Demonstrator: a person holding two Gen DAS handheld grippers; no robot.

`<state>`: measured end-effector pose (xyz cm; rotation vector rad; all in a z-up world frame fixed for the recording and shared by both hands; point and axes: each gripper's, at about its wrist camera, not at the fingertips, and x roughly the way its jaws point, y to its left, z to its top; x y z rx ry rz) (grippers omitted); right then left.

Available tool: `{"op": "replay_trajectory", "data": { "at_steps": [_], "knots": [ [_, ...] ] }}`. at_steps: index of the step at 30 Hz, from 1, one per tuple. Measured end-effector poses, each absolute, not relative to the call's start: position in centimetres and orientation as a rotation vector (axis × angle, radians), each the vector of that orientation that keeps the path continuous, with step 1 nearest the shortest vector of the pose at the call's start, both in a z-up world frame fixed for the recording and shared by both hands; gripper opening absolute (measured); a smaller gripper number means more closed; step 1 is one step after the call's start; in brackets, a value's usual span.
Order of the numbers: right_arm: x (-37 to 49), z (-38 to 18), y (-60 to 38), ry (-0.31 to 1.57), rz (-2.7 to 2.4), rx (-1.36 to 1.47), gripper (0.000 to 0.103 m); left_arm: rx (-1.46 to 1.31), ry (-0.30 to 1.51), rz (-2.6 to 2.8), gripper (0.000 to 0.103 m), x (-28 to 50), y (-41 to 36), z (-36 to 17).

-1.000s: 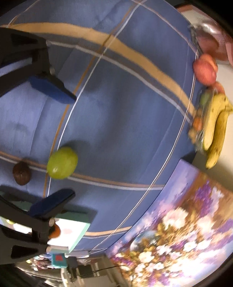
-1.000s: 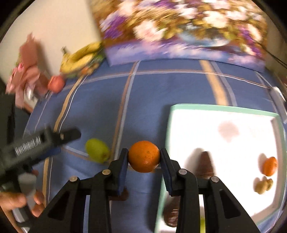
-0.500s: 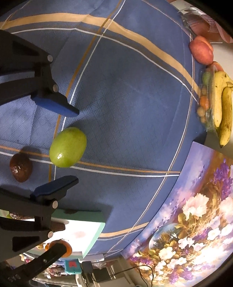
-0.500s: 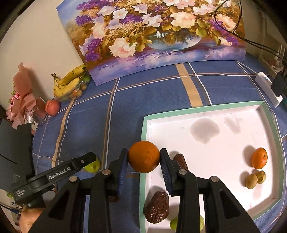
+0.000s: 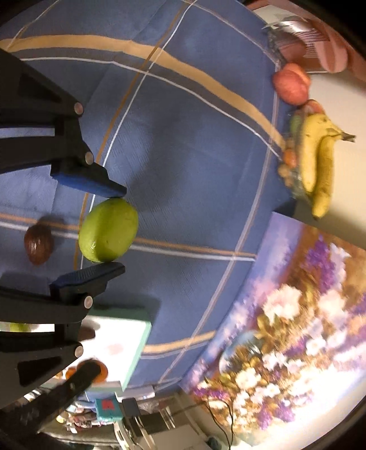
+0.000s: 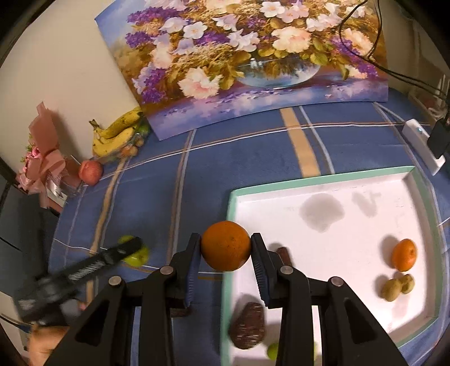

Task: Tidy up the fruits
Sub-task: 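Carry the orange into the tray with the right gripper while the left gripper places the green fruit there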

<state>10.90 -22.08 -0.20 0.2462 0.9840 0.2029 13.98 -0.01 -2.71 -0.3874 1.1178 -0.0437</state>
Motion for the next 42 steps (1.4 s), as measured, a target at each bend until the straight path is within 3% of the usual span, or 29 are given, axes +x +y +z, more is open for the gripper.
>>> {"op": "replay_trajectory", "data": {
  "at_steps": [16, 42],
  "knots": [
    [11.8, -0.9, -31.1, 0.951, 0.014, 0.226, 0.037, -0.358, 1.064, -0.179, 0.05, 14.4, -8.2, 1.3],
    [14.2, -5.0, -37.3, 1.001, 0.013, 0.064, 0.037, -0.101, 1.13, -0.21, 0.05, 16.3, -17.4, -2.6]
  ]
}}
